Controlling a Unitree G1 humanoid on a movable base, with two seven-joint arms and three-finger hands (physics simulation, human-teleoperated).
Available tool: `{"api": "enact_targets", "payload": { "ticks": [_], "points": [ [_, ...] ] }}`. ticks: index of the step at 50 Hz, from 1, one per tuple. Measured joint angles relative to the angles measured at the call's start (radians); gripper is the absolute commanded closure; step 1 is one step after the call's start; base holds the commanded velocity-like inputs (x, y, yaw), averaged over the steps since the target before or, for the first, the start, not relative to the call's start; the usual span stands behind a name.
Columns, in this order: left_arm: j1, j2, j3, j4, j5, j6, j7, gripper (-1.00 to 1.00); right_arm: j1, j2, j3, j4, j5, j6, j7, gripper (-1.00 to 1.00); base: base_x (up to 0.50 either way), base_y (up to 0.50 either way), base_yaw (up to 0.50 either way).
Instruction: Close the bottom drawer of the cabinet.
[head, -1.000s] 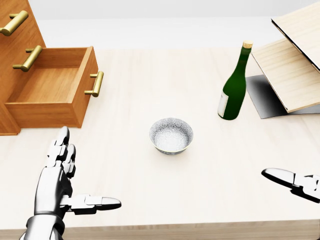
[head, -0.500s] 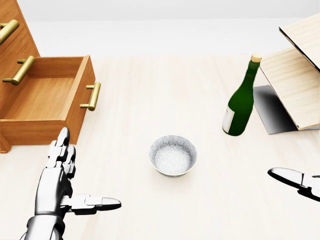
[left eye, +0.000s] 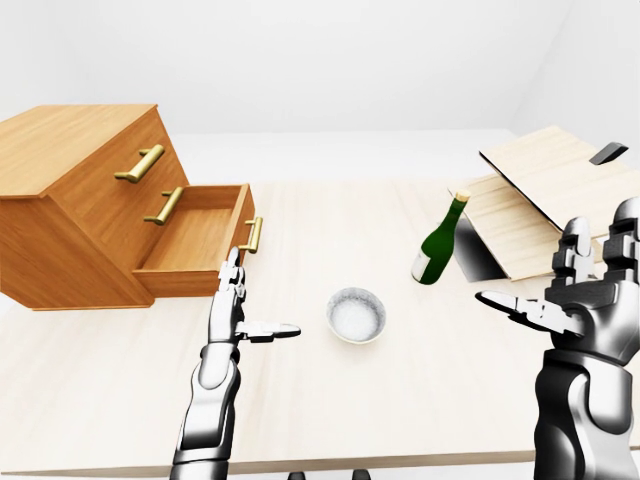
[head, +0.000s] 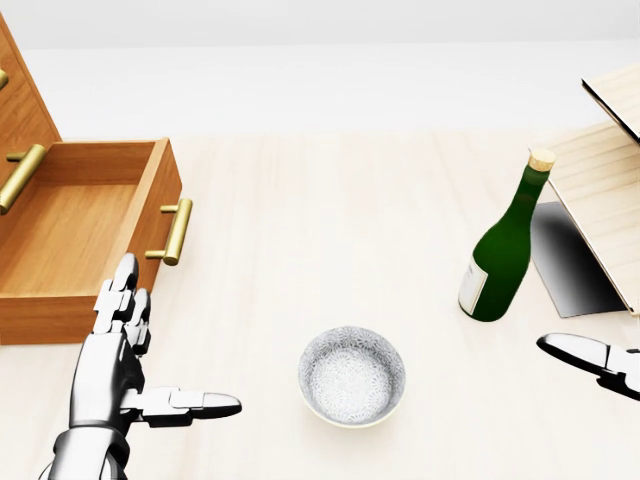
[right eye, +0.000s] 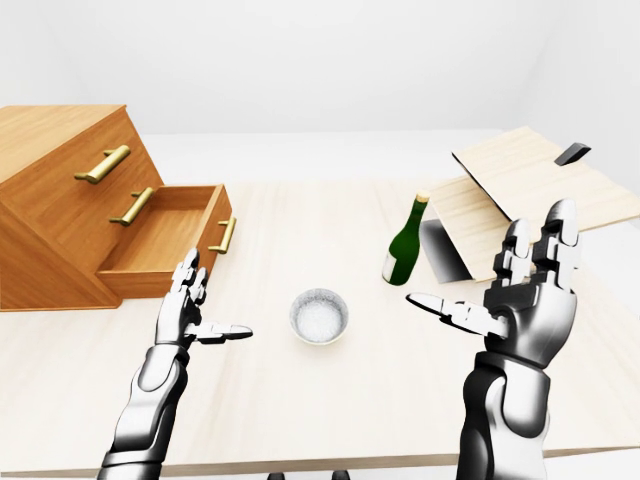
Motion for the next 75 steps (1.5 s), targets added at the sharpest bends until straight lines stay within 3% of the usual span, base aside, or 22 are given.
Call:
{"api": "enact_targets", "payload": {
  "ticks": [22, 32, 38, 53, 75],
  "points": [
    [-0.038, 0.007, 0.005, 0.080, 0.005, -0.025, 0.007, -1.00, 0.007, 0.004, -0.005, 0.004, 0.014, 0.000, 0.000, -1.00, 0.10, 0.00, 0.00],
    [-0.120, 0.018, 0.011, 0.226, 0.006, -0.071, 0.025, -1.00, 0.009, 0.004, -0.004, 0.013, 0.018, 0.000, 0.002, -1.00, 0.00, 0.00, 0.00],
    [-0.213, 0.038, 0.022, 0.403, 0.006, -0.125, 0.045, -1.00, 0.010, 0.004, -0.004, 0.017, 0.020, 0.000, 0.002, -1.00, 0.00, 0.00, 0.00],
    [-0.430, 0.080, 0.035, 0.813, -0.005, -0.125, 0.085, -1.00, 0.012, 0.005, 0.000, 0.016, 0.017, 0.000, 0.003, -1.00, 0.00, 0.00, 0.00],
    [-0.623, 0.124, 0.052, 1.075, -0.017, -0.125, 0.105, -1.00, 0.010, 0.004, 0.004, 0.008, 0.015, 0.000, 0.006, -1.00, 0.00, 0.00, 0.00]
  ]
}}
